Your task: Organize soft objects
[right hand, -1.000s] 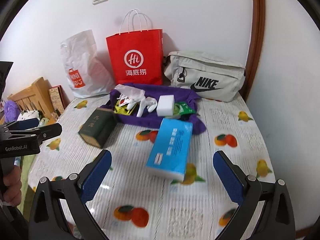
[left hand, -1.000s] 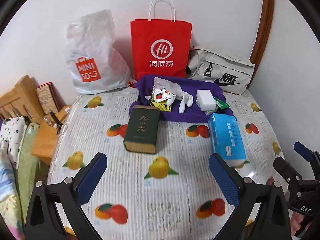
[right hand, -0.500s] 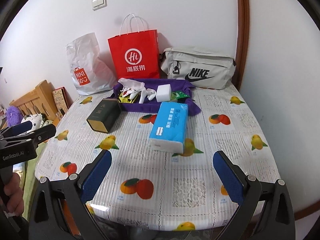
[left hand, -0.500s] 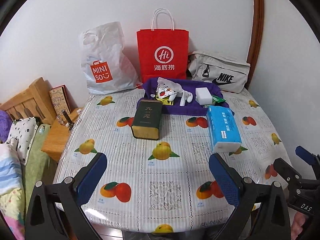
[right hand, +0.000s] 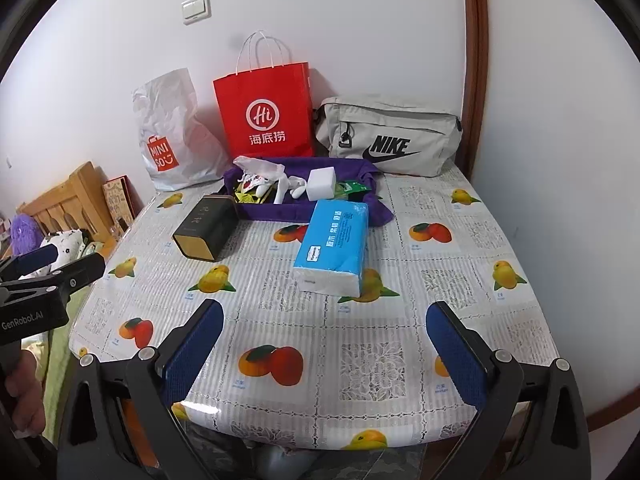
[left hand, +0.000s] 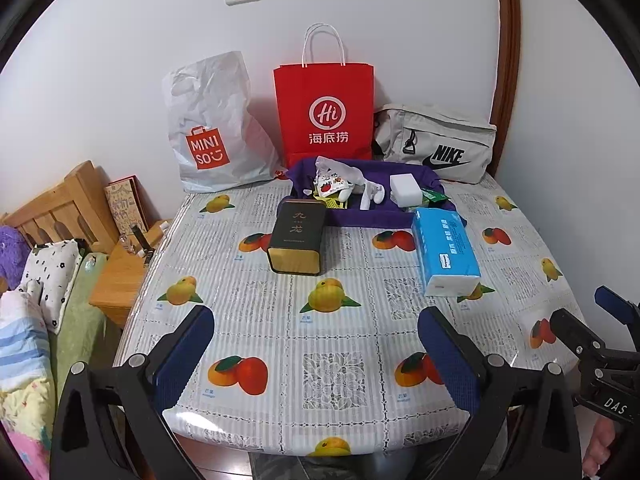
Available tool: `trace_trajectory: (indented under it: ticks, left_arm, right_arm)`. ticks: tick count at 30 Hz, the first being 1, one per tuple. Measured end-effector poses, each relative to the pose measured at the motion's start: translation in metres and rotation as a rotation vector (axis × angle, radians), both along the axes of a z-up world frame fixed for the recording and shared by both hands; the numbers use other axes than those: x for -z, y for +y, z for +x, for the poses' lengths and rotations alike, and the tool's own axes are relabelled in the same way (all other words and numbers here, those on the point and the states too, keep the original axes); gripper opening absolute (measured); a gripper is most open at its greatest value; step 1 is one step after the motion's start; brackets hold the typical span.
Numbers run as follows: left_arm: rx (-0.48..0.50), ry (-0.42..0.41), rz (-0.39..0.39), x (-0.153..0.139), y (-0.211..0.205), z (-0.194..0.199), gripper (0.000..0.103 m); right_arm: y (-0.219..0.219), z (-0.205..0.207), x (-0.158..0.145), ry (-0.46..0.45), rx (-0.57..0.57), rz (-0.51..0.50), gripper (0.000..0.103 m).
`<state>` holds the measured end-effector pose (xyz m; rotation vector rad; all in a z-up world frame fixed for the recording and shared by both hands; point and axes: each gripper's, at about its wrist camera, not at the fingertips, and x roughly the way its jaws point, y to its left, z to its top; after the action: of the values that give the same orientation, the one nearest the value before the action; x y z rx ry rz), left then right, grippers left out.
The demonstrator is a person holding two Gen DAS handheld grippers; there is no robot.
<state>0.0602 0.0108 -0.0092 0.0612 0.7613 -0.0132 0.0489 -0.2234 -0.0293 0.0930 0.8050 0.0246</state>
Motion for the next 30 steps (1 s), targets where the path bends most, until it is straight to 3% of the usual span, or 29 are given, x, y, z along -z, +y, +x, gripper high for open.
trace_trajectory:
  ticks: [30]
  left_arm:
    - [-0.023,0.007,0.011,-0.0029,0.0081,-0.0068,0.103]
  right_arm:
    - [0.0094,-0.005,0.0043,0.01,-0.024,-0.006,0.1]
